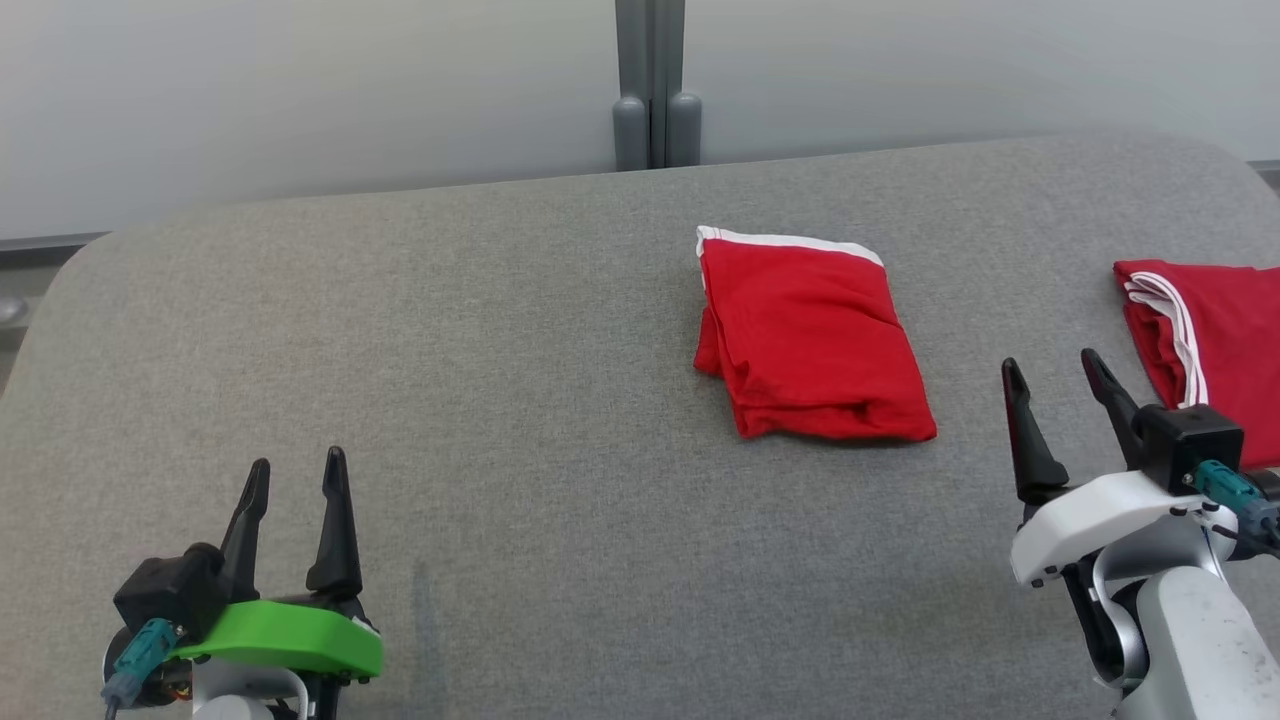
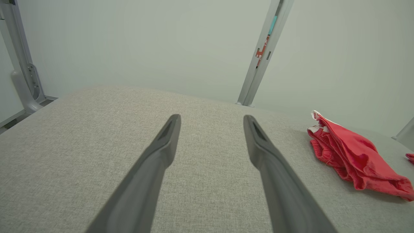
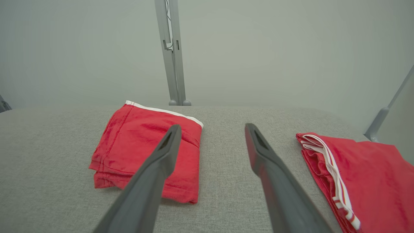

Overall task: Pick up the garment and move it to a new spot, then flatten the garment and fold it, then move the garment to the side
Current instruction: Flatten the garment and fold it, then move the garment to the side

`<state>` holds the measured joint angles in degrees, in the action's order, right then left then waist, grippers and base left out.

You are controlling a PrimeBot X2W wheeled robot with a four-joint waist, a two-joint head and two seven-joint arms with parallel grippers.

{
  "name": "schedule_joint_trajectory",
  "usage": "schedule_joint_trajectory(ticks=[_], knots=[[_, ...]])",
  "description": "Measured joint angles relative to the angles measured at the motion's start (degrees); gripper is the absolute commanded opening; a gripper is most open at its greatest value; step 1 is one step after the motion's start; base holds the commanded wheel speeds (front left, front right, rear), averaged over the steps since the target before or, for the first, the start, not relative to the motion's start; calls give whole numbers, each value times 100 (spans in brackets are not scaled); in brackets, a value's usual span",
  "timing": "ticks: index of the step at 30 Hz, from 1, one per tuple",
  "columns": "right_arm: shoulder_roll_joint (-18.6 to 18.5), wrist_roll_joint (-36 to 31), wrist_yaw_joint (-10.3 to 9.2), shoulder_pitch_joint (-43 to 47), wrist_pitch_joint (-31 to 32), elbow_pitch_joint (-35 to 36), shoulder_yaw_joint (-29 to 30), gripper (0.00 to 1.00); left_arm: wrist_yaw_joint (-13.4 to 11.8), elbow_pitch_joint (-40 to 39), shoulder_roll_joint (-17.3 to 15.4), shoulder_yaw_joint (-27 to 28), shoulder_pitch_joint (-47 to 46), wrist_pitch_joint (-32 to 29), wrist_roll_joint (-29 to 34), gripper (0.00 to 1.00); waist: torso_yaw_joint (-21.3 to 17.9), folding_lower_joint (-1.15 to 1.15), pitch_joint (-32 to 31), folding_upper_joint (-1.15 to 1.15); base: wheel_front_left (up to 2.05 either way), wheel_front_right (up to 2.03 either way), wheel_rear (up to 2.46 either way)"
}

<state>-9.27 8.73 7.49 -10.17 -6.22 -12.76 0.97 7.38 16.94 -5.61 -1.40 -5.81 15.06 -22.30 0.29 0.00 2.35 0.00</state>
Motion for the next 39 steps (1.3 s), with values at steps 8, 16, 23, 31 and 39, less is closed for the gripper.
schedule_joint_trajectory(ticks=[8, 16, 23, 31, 39], knots=[[-19, -37, 1, 81, 26, -143, -220, 100, 0, 176, 9, 88, 114, 0, 155, 100, -166, 0, -178, 0, 0, 0, 0], [-9, 34, 1, 120, 59, -215, -302, 100, 0, 232, 46, 112, 137, 0, 222, 100, -109, 0, -214, 0, 0, 0, 0], [60, 76, 1, 120, 59, -278, -283, 100, 0, 261, 47, 146, 137, 0, 238, 100, -53, 0, -189, 0, 0, 0, 0], [112, 86, 1, 126, 58, -318, -254, 100, 0, 268, 65, 190, 136, -1, 269, 100, -29, 0, -180, 0, 0, 0, 0], [111, 120, 1, -47, 145, -366, -240, 100, 0, 199, 85, 188, 126, 0, 268, 100, -2, 0, -83, 0, 0, 0, 0]])
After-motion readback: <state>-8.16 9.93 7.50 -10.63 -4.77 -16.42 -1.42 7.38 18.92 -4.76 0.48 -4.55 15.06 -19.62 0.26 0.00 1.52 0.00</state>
